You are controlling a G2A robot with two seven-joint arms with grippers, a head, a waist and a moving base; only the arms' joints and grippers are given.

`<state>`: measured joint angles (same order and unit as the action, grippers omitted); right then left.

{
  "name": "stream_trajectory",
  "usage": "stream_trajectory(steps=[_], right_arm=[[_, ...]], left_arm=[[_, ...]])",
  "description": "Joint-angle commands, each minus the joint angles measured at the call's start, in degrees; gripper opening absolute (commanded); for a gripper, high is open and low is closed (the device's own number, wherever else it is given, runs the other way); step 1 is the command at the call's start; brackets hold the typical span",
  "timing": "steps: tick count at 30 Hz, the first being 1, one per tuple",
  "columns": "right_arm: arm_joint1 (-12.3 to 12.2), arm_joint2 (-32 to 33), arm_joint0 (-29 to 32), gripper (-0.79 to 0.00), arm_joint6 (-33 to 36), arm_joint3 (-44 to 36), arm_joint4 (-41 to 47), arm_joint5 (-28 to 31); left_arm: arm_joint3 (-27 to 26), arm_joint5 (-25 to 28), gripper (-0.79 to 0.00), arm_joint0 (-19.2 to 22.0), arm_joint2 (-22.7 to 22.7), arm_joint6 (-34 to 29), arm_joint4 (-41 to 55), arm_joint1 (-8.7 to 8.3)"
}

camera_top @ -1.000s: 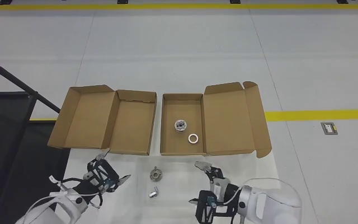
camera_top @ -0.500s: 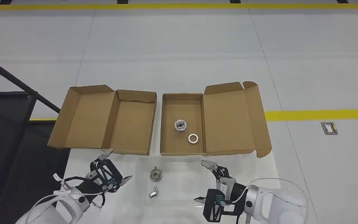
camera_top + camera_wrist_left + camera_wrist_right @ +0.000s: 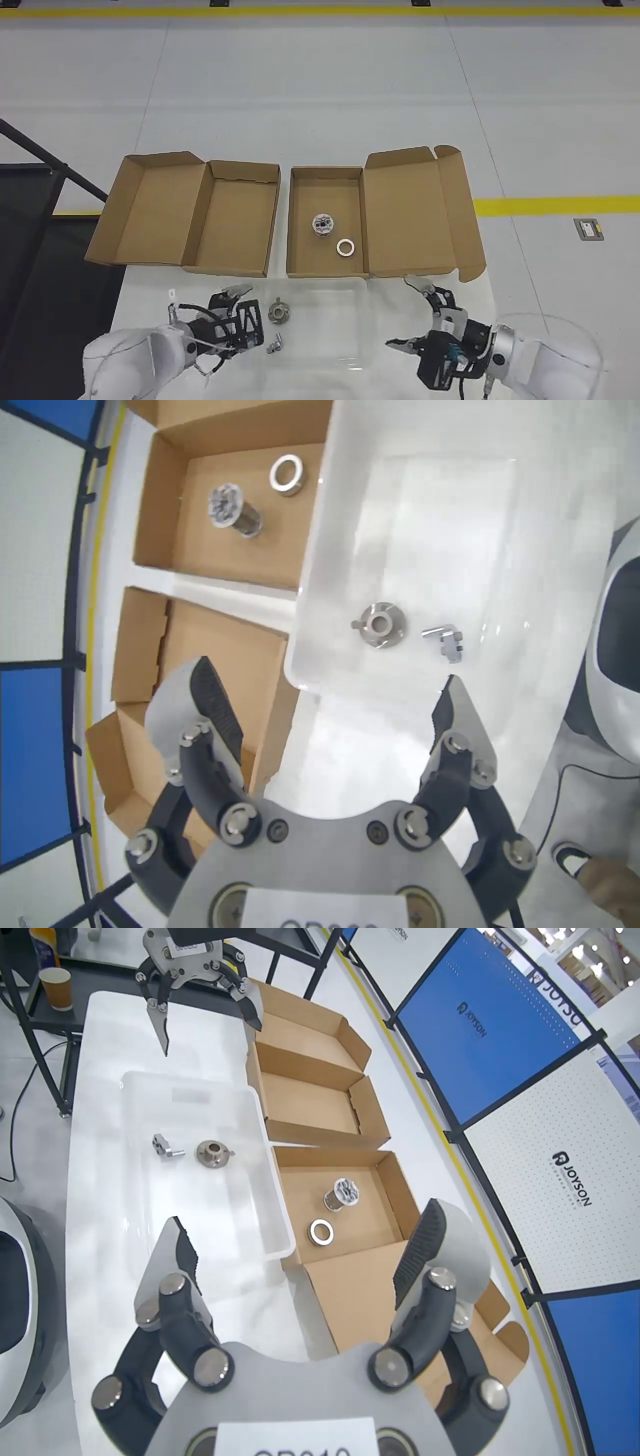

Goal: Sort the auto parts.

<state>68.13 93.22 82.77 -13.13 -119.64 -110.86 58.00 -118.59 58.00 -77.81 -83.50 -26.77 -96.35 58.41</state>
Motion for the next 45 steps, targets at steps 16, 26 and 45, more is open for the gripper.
stream_trajectory(steps=[16, 26, 45], right_arm=[[-2.2, 7.0, 6.24, 0.0, -10.98, 3.52, -2.3, -0.11], [-2.2, 7.0, 6.24, 0.0, -10.98, 3.52, -2.3, -0.11], [-2.2, 7.0, 6.24, 0.0, -10.98, 3.52, -2.3, -0.11]], left_arm=[[12.98, -0.49, 0.0, 21.83, 20.67, -20.02, 27.55, -5.52], [16.79, -1.68, 0.0, 22.53, 26.52, -21.2, 27.57, -5.42], [30.06, -13.69, -0.299, 38.5, 44.49, -33.21, 31.74, -2.47]])
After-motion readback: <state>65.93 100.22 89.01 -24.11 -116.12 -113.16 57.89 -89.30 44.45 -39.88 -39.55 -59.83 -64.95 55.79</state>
